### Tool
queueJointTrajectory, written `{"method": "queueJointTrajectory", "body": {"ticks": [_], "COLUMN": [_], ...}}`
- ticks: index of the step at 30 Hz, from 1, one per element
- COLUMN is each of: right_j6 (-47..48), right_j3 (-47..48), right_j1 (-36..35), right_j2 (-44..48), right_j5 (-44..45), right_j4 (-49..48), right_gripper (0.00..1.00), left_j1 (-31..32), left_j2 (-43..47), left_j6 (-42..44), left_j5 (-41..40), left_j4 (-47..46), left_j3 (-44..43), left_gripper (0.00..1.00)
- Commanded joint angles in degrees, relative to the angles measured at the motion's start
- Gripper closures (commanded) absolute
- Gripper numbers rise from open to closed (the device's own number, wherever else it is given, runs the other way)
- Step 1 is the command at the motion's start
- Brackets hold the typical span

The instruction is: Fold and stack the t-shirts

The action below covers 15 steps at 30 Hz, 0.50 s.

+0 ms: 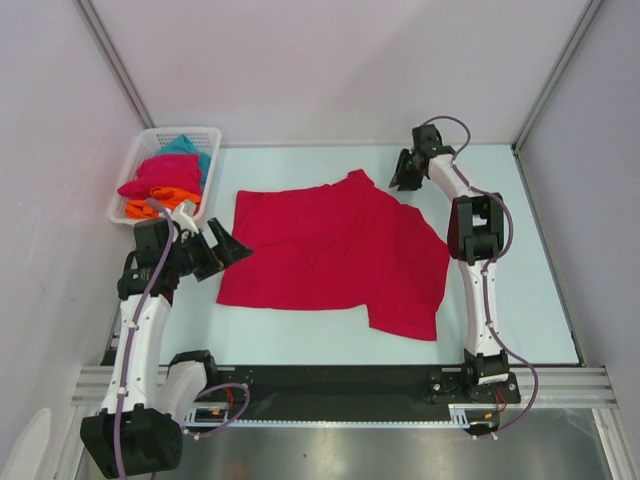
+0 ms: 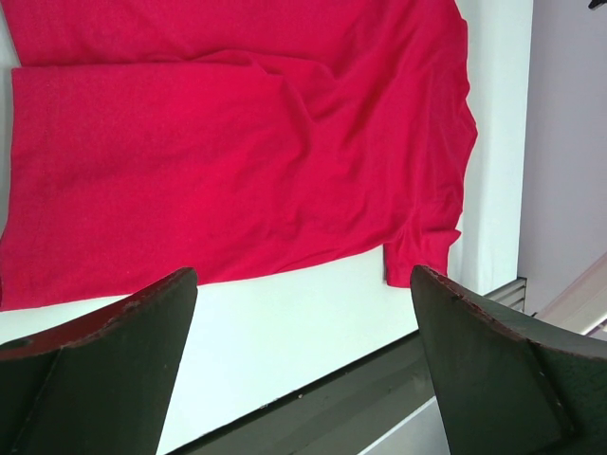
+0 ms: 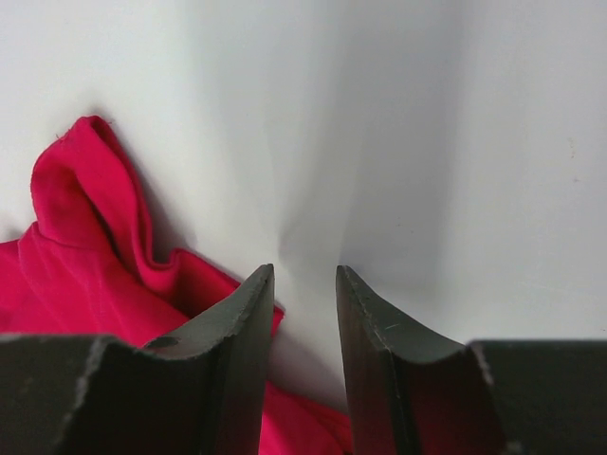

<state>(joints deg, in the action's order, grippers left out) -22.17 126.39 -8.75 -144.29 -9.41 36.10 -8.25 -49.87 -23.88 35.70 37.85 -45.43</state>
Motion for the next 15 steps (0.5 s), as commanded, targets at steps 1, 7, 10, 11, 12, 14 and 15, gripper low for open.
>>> {"method": "queueJointTrajectory", "body": {"ticks": [1, 7, 10, 11, 12, 14, 15], "right_j6": [0.8, 0.4, 0.2, 0.2, 0.1, 0.3, 0.5], "right_j3": [-3.9, -9.3, -10.8, -11.2, -11.4, -12.0, -12.2], "right_j1": [-1.3, -3.1, -4.0, -4.5, -4.8, -5.5, -5.7], "right_j2": [2.3, 5.9, 7.7, 8.2, 8.6, 9.5, 9.8], "right_j5": [0.4, -0.8, -1.3, -1.5, -1.5, -1.5, -1.5], "right_j4": [0.9, -0.9, -1.0, -1.1, -1.0, -0.9, -0.7], "right_gripper": [0.64, 0.64, 0.63, 0.63, 0.63, 0.62, 0.62], "left_j1": [-0.4, -0.5, -0.5, -0.5, -0.5, -0.5, -0.5], "left_j2": [0.1, 0.5, 0.8, 0.8, 1.0, 1.2, 1.3], "left_j6": [0.9, 1.0, 0.9, 0.9, 0.9, 0.9, 0.9], "left_j5": [0.0, 0.2, 0.3, 0.3, 0.3, 0.4, 0.4], "left_j4": [-0.8, -1.0, -1.1, -1.2, -1.3, -1.4, -1.4], "left_j3": [-0.4, 0.5, 1.0, 1.1, 1.4, 1.7, 1.9], "left_gripper": [0.00, 0.01, 0.01, 0.01, 0.00, 0.01, 0.00]}}
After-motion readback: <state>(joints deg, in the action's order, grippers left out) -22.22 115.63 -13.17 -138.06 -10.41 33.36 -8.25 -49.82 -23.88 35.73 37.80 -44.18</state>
